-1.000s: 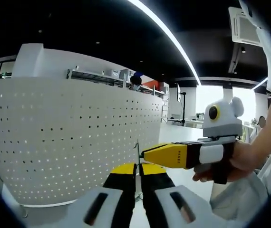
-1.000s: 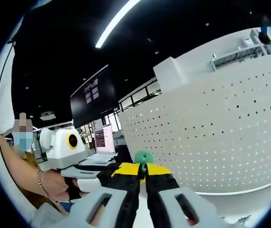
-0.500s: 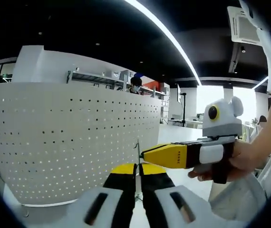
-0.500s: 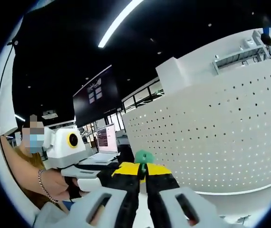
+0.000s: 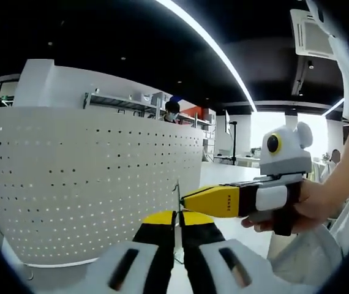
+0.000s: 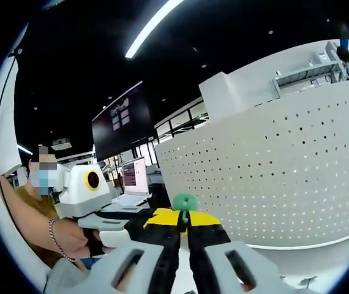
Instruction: Insert the hook assembly into the mounting plate slot until the hook locks in place.
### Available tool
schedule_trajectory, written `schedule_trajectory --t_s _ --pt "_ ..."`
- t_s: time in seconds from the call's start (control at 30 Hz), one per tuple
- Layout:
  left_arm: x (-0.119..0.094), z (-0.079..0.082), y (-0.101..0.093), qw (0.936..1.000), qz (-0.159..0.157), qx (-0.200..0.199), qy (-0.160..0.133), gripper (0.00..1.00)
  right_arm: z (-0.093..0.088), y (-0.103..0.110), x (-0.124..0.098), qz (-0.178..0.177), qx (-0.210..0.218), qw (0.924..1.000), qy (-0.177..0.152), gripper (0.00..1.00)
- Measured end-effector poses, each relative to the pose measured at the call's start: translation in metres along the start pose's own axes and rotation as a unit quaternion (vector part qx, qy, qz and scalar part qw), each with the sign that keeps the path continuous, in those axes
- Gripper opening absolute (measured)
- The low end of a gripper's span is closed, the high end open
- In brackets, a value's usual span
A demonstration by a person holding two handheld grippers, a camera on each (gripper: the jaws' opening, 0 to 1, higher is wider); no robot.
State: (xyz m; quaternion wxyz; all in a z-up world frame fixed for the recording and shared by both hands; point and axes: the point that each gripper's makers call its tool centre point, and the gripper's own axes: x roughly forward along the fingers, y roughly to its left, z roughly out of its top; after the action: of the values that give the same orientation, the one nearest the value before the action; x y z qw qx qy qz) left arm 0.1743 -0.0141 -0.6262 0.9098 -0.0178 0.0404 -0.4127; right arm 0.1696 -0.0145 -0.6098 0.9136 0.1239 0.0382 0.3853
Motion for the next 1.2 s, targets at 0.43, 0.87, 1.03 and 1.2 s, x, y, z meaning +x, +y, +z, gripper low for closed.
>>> schedule_trajectory --t_s 0.43,0.87,1.03,1.2 --pt "-0.004 0.007 -0.003 0.9999 0.008 0.008 -0.01 0.03 0.006 0.005 -0.002 0.006 0.002 1.0 0.002 0.0" --pt "-0.001 0.005 -0.008 0.9998 0.007 0.019 -0.006 0.18 0.008 0.003 -0.007 0.002 -0.002 1.0 0.004 0.0" --pt "-0.001 0.001 -0.005 0.9998 0.013 0.012 -0.002 0.35 0.009 0.001 -0.008 -0.002 -0.002 1.0 0.002 0.0" --pt "-0.002 -0.005 -0.002 0.9996 0.022 0.014 0.007 0.58 0.01 -0.001 -0.008 -0.003 0.0 1.0 0.002 0.0"
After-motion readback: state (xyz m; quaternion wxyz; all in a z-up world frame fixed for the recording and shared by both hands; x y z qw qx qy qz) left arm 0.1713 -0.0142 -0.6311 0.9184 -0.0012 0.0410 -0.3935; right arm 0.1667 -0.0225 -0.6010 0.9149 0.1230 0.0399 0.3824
